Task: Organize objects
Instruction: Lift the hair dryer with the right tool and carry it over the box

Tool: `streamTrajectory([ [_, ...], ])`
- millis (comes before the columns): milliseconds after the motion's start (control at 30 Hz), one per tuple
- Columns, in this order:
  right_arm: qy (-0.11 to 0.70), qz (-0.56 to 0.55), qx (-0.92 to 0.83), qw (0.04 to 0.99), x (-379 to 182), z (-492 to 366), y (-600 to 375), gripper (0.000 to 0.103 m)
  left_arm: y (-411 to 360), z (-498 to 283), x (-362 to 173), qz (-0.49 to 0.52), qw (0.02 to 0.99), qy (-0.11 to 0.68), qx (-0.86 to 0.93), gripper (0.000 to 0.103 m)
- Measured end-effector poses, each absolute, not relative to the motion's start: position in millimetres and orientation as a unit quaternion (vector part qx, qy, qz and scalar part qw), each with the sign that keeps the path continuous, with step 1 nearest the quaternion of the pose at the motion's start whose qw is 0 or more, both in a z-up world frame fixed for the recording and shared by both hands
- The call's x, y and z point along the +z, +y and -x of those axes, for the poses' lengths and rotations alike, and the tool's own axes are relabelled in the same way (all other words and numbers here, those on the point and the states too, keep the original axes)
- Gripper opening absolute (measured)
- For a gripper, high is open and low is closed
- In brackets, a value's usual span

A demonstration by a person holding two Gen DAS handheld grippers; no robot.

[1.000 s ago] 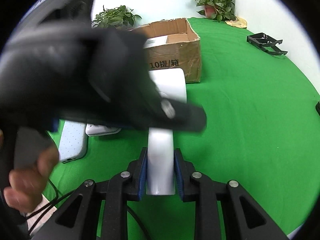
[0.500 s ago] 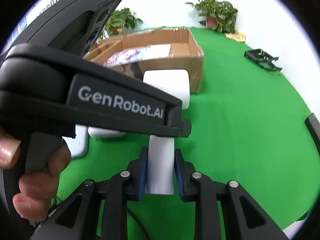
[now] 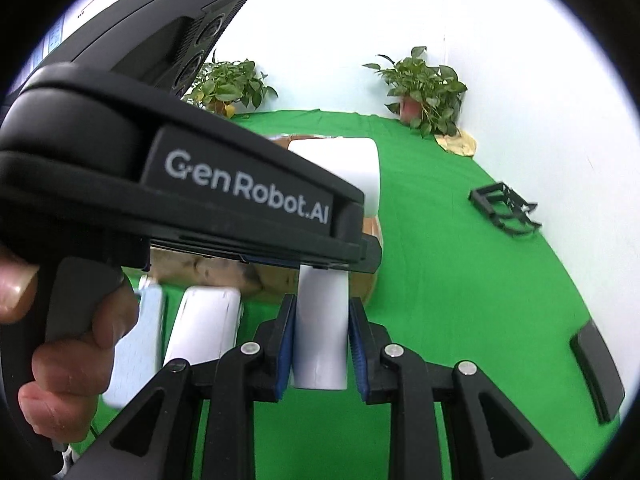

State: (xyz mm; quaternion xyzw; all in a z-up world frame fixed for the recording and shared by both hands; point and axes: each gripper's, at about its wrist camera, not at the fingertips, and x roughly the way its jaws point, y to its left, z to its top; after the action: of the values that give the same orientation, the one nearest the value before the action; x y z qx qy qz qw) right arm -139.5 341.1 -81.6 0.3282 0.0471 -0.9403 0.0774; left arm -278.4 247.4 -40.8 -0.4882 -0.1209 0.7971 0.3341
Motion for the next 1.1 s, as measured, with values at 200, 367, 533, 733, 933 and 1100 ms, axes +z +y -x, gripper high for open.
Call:
streamTrajectory([
  [200,0.044,-0.337,-0.936,0.087,-66.7,196.5,343.4,0.024,247.7,334.9,-28.2,0.487,0.329,-0.126,0.799,0.034],
  [367,0.051,-0.35,-0.931,0.094,-63.1,233.2,344.6,0.024,247.4,378.7,-31.8,0.495,0.329,-0.141,0.792,0.034],
  [533,0.065,-0.38,-0.918,0.091,-74.2,267.4,345.5,0.024,243.9,411.4,-56.4,0.524,0.336,-0.167,0.765,0.034],
  [733,0.077,-0.421,-0.9,0.085,-98.0,285.0,345.8,0.025,238.9,432.2,-87.6,0.551,0.341,-0.19,0.737,0.034],
  [933,0.079,-0.446,-0.887,0.086,-113.0,295.3,341.0,0.025,230.3,443.4,-104.6,0.57,0.332,-0.21,0.721,0.034],
  [1100,0.086,-0.461,-0.88,0.078,-119.3,298.9,336.0,0.025,228.0,449.5,-117.8,0.587,0.332,-0.227,0.702,0.034],
])
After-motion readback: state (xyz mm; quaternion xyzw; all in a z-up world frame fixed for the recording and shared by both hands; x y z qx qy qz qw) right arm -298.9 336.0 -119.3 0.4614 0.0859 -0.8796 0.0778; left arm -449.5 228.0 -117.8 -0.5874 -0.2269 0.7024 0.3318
